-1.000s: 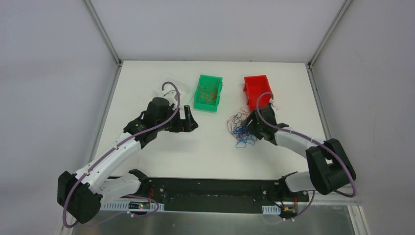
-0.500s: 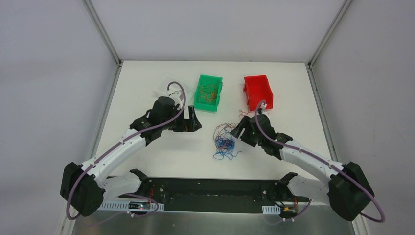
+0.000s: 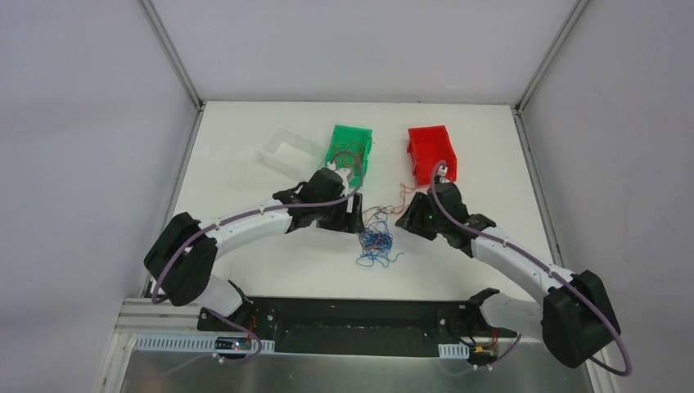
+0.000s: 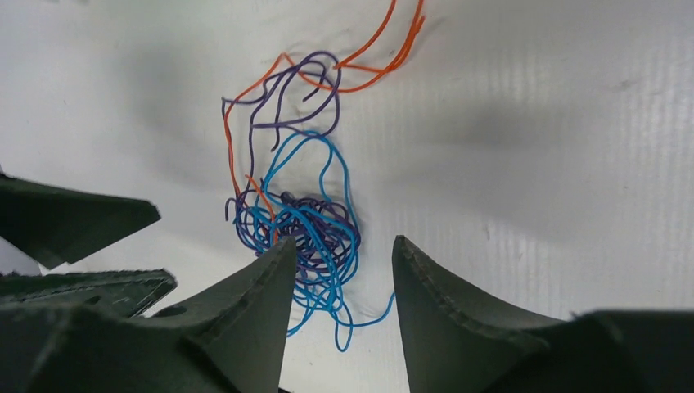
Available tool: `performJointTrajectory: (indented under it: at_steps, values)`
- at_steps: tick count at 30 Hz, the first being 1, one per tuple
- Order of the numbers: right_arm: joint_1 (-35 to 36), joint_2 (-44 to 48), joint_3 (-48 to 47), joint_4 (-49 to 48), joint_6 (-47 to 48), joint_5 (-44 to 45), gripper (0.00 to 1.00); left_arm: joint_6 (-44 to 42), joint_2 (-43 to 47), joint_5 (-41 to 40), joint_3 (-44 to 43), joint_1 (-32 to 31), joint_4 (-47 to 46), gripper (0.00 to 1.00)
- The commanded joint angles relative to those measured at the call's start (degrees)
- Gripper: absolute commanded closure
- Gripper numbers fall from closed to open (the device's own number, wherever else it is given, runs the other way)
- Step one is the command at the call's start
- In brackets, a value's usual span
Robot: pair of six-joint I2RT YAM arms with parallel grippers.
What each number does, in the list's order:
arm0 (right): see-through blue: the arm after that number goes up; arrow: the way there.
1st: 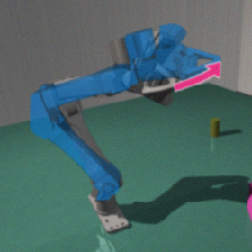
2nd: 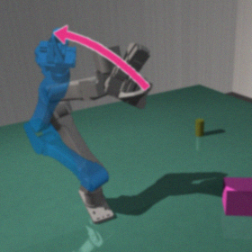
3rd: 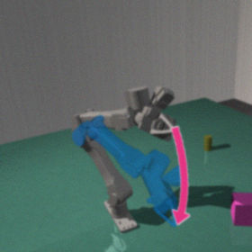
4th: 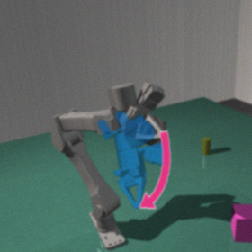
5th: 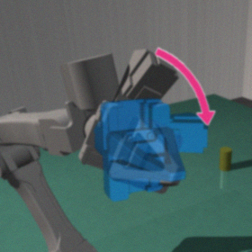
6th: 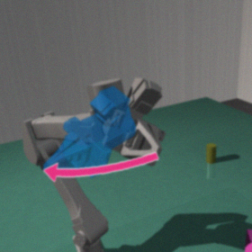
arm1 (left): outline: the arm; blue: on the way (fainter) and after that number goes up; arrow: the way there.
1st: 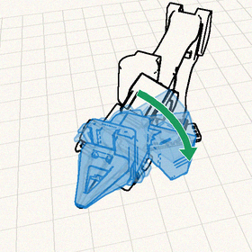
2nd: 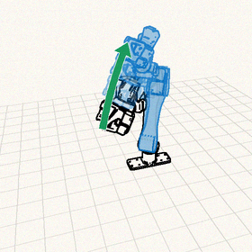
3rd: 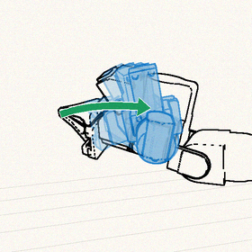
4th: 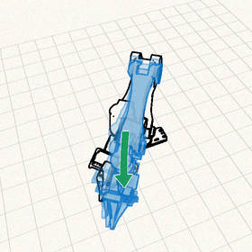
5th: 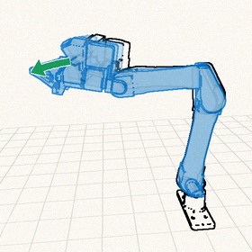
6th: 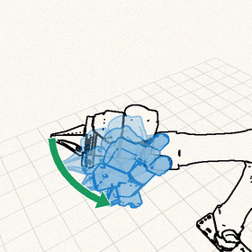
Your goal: Untangle the cables
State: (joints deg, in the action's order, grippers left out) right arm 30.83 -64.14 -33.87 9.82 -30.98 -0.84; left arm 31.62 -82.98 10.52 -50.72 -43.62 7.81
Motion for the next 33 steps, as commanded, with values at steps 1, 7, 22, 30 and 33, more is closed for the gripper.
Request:
performJointTrajectory:
  at_steps: [1,7,22,30,33]
  values:
    - [1.7,-2.2,-0.9,-0.8,2.5,-8.0,0.52,2.7,-4.3,1.8,-3.7,-2.2,-2.2,0.26]
    - [4.6,-5.9,-0.3,-2.9,1.9,-9.2,0.56,4.0,-9.1,1.6,-5.3,-3.7,-2.9,0.31]
    - [5.7,-2.1,0.2,1.7,0.4,-1.2,1.0,4.1,-10.1,-4.9,-5.5,-2.8,-1.8,1.0]
    - [0.6,9.0,1.7,11.2,-2.8,15.8,1.0,1.6,7.0,-13.2,1.4,4.4,8.4,1.0]
    - [-1.7,14.0,2.9,12.8,-3.9,19.4,1.0,1.6,15.1,-13.1,4.6,9.3,10.9,1.0]
